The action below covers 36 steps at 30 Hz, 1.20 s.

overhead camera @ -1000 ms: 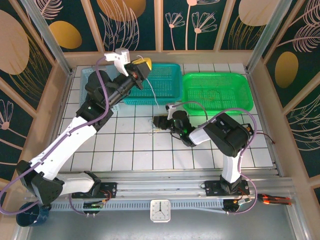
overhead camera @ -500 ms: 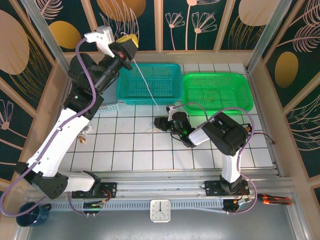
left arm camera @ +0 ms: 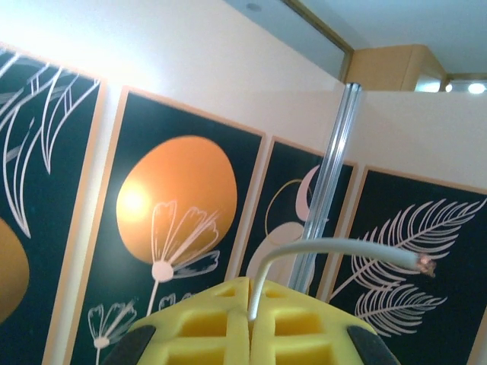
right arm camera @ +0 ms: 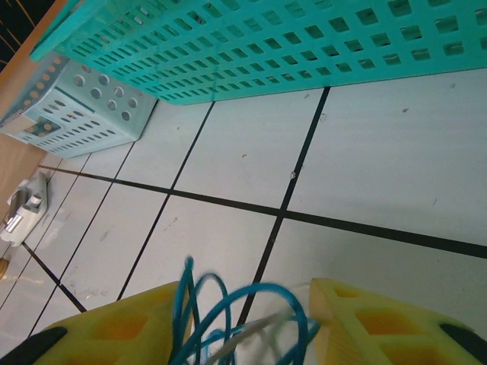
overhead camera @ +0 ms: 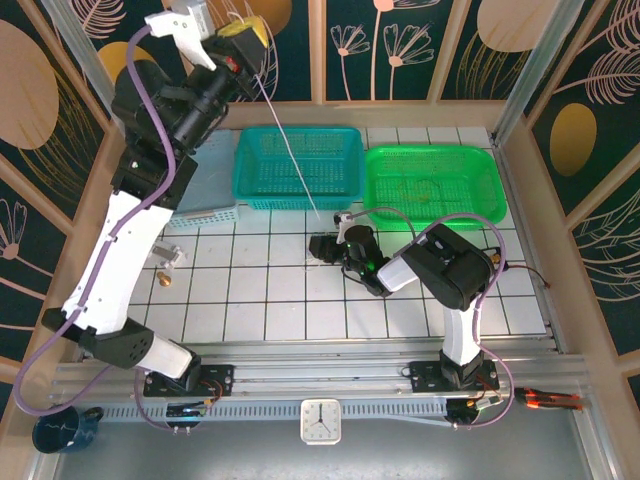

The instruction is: Untangle the cables

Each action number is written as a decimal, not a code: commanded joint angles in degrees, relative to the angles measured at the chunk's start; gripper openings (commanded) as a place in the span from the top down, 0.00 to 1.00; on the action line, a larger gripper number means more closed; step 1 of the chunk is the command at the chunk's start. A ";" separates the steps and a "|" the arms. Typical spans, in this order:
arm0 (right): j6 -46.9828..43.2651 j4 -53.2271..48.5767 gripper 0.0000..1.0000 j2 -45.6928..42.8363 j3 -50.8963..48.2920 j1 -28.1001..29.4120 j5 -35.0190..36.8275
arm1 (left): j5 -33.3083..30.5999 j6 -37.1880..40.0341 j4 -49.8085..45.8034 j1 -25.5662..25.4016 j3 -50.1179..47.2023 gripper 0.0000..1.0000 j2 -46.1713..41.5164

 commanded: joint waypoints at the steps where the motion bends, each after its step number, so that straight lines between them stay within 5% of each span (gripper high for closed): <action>1: 1.15 0.39 0.56 1.78 -1.61 0.45 1.72 | -0.29 2.21 -2.20 0.51 7.96 1.00 1.91; 12: 1.93 1.29 0.56 2.37 -2.57 0.29 1.56 | -1.64 4.80 -14.37 0.78 30.84 1.00 12.75; 36: -7.65 -7.71 0.40 -16.31 0.11 2.46 -6.81 | 2.87 2.89 -16.88 0.78 28.00 1.00 14.75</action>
